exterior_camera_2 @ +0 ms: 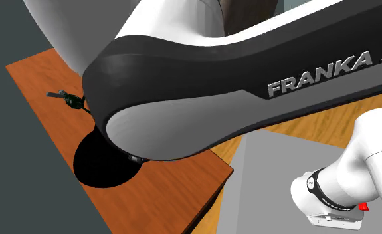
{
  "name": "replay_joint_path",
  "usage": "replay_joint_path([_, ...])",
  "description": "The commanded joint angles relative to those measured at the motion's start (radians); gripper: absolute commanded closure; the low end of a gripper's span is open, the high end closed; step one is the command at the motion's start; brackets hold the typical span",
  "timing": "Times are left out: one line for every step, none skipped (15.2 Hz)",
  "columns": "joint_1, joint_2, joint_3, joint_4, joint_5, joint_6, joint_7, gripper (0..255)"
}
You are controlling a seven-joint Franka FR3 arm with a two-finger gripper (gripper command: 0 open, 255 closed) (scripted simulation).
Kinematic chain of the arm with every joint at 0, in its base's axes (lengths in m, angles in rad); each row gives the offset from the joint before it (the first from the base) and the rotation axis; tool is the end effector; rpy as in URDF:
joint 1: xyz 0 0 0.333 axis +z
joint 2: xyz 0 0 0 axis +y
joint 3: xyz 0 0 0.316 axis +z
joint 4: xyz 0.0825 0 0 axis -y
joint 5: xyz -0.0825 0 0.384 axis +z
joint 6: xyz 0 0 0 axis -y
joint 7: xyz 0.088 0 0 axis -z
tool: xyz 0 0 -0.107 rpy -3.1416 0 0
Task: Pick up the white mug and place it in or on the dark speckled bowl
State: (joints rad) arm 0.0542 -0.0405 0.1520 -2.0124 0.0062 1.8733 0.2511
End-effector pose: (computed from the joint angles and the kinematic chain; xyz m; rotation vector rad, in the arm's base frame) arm 0.5209 0.1102 0.4627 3.1144 -0.0739 -0.1503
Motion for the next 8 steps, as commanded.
replay_joint_path([0.000,-0.006,0.000,0.022,0.001,-0.028,0.000,255])
replay_joint_path([0.000,-0.008,0.000,0.033,0.001,-0.041,-0.001,255])
replay_joint_path([0.000,-0.011,0.000,0.044,0.001,-0.055,-0.001,255])
replay_joint_path([0.000,-0.013,0.000,0.055,0.002,-0.068,-0.001,255])
replay_joint_path([0.000,-0.015,-0.001,0.066,0.002,-0.081,-0.001,255])
replay_joint_path([0.000,-0.016,-0.001,0.078,0.002,-0.094,-0.001,255])
replay_joint_path([-0.001,-0.018,-0.001,0.090,0.002,-0.108,-0.002,255])
replay_joint_path([-0.001,-0.019,-0.001,0.102,0.002,-0.121,-0.002,255])
